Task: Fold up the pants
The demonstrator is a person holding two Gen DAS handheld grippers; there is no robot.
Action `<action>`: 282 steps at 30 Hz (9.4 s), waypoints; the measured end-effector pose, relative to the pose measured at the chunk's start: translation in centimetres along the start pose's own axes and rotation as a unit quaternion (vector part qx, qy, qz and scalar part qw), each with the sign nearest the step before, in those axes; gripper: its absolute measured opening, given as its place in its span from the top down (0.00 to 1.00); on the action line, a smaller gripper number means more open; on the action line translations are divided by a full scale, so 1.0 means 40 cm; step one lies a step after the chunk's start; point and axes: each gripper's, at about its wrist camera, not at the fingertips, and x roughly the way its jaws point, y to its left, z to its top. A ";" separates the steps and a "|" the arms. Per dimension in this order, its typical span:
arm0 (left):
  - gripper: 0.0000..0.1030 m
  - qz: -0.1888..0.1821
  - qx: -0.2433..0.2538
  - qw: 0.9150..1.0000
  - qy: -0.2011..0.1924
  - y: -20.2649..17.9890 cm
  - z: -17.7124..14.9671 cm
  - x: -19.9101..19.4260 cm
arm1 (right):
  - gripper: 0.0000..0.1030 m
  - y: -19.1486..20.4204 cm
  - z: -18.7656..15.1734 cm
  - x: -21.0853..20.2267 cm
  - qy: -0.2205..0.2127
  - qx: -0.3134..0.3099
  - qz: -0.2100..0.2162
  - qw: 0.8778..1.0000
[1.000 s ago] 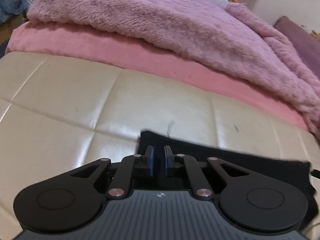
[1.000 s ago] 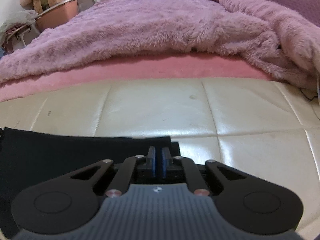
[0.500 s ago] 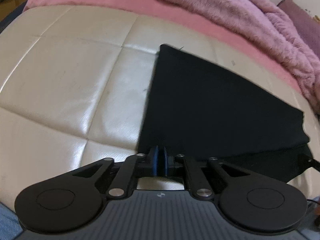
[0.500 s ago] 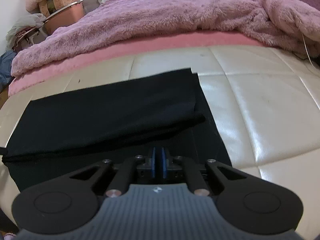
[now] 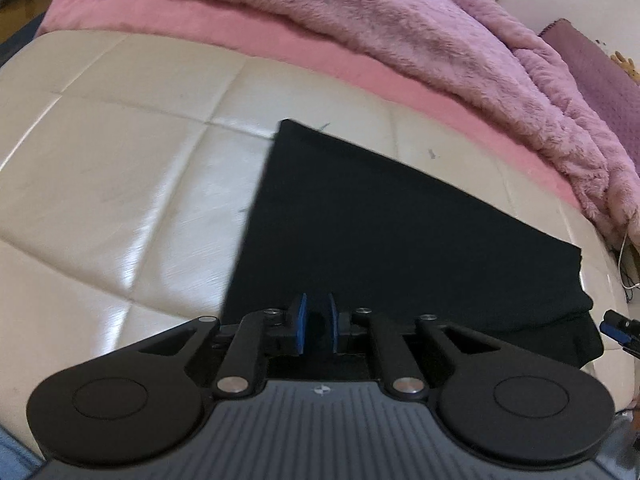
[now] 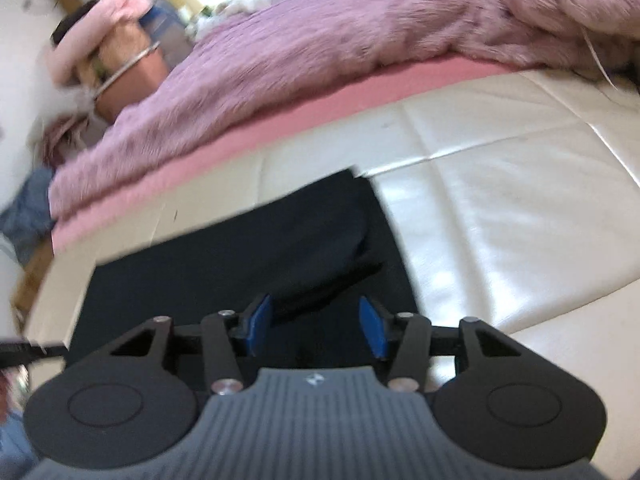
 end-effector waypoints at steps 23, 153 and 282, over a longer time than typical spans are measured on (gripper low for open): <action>0.83 0.011 0.085 0.995 0.043 -0.198 0.033 0.158 | 0.33 -0.256 0.195 0.248 0.169 0.121 0.181 0.961; 0.83 -0.145 -0.104 0.982 -0.062 0.147 0.139 0.130 | 0.93 0.529 0.009 0.441 0.170 -0.094 0.131 0.972; 0.64 -0.052 -0.075 0.993 -0.078 0.378 0.508 0.230 | 0.84 0.684 0.216 0.789 0.118 -0.010 0.161 0.980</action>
